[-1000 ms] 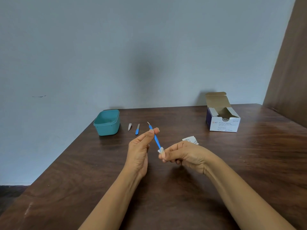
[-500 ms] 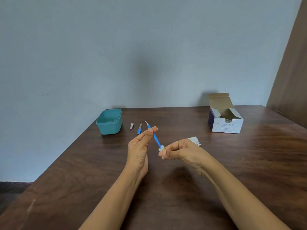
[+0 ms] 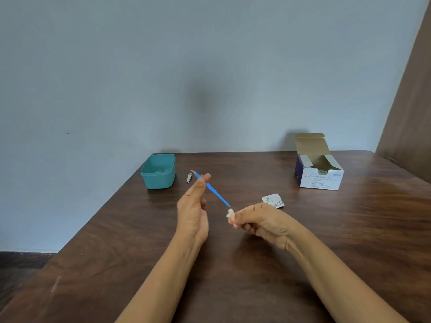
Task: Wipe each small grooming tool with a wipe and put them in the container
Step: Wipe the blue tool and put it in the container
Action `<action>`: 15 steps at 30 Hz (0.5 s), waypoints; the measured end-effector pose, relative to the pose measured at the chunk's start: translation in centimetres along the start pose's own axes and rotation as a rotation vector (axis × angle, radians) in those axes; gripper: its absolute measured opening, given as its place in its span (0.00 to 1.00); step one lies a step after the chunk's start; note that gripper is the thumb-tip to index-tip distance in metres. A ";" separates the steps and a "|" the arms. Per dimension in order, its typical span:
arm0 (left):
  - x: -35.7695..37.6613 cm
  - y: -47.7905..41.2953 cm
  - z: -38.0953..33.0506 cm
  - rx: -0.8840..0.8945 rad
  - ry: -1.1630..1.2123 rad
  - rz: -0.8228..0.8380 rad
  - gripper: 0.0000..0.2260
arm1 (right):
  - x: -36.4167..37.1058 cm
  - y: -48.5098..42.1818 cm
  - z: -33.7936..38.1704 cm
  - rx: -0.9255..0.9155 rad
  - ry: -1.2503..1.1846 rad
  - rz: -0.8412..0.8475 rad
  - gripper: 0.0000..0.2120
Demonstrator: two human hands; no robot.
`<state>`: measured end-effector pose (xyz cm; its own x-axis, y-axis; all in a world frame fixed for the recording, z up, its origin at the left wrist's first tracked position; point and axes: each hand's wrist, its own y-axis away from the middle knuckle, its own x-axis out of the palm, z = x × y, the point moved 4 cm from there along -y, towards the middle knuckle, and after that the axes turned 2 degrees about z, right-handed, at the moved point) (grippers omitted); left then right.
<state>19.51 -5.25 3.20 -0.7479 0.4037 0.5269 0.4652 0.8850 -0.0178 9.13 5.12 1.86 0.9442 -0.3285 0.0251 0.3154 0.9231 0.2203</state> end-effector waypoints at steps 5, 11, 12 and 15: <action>-2.4 -1.5 -2.3 0.055 -0.010 -0.167 0.04 | -1.1 -0.9 -0.2 -0.087 -0.071 -0.149 0.05; -3.8 -4.3 -7.2 0.179 -0.166 -0.256 0.03 | -1.9 -2.4 0.5 -0.088 -0.062 -0.224 0.03; -3.8 -4.9 -8.2 0.201 -0.202 -0.245 0.02 | -1.9 -3.0 0.8 -0.086 -0.040 -0.230 0.03; -4.2 -6.9 -11.0 0.309 -0.352 -0.252 0.04 | -1.6 -4.9 1.9 -0.074 0.009 -0.217 0.03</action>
<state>24.61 -15.64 10.42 -0.9570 0.1759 0.2307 0.1288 0.9702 -0.2053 5.93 0.75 2.56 0.8541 -0.5196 -0.0235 0.5170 0.8432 0.1476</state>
